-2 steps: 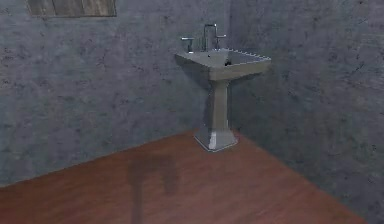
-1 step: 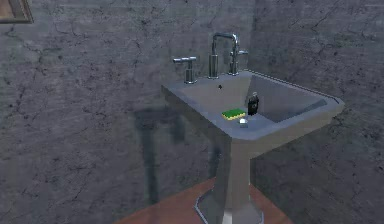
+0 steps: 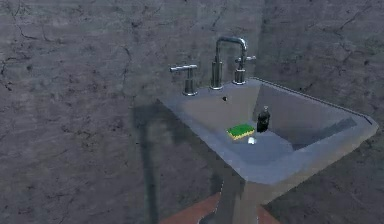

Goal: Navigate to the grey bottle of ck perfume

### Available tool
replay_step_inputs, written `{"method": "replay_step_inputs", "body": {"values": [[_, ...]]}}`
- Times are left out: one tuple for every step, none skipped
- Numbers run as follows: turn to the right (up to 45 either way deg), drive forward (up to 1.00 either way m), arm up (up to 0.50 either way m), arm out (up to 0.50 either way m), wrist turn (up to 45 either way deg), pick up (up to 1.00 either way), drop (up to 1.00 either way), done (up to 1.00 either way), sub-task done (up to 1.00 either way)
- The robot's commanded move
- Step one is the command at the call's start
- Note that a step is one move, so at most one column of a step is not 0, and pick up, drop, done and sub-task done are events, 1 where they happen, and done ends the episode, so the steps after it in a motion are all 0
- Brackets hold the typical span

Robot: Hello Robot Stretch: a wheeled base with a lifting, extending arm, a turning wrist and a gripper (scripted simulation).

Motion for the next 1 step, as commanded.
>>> {"method": "replay_step_inputs", "body": {"values": [[21.0,0.0,0.0,0.0,0.0,0.0,0.0,0.0,0.0]]}}
